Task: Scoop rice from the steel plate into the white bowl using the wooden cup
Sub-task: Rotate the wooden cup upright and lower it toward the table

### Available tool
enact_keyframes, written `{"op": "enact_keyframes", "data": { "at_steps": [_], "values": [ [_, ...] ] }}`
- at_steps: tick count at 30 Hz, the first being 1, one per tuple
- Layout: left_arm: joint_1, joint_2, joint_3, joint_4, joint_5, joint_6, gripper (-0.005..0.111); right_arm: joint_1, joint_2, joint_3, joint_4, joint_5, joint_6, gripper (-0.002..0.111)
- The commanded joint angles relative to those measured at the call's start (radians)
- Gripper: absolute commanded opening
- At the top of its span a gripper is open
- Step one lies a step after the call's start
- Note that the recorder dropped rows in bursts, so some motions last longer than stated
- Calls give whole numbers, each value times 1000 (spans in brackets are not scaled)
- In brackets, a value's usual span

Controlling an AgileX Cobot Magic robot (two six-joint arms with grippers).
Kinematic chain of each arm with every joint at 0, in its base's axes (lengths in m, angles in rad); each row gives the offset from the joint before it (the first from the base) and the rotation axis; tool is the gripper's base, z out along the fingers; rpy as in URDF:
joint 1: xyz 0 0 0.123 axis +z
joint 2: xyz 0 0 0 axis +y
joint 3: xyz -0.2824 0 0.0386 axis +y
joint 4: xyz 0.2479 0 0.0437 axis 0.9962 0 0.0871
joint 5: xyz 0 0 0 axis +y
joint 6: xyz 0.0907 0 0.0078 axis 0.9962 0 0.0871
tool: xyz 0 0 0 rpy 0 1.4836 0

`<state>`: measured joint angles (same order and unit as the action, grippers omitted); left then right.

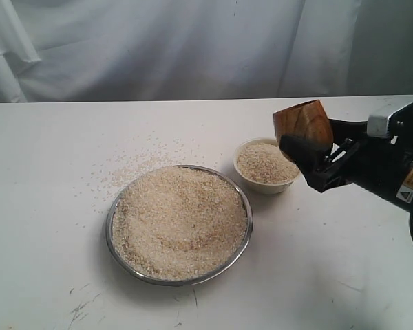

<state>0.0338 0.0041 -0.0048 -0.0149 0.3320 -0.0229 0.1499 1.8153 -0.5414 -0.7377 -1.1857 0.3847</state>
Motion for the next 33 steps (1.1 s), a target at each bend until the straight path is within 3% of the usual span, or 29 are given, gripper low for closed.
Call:
{"op": "enact_keyframes", "data": {
  "at_steps": [1, 8, 20, 33],
  "values": [
    [-3, -4, 5, 1, -13, -1, 0, 1, -13, 6, -48, -35, -12, 0],
    [-3, -4, 5, 1, -13, -1, 0, -8, -11, 6, -70, -35, 11, 0],
    [-3, -4, 5, 1, -13, -1, 0, -162, 78, 6, -302, -35, 37, 0],
    [-3, -4, 5, 1, -13, -1, 0, -177, 112, -2, -330, -35, 70, 0]
  ]
}}
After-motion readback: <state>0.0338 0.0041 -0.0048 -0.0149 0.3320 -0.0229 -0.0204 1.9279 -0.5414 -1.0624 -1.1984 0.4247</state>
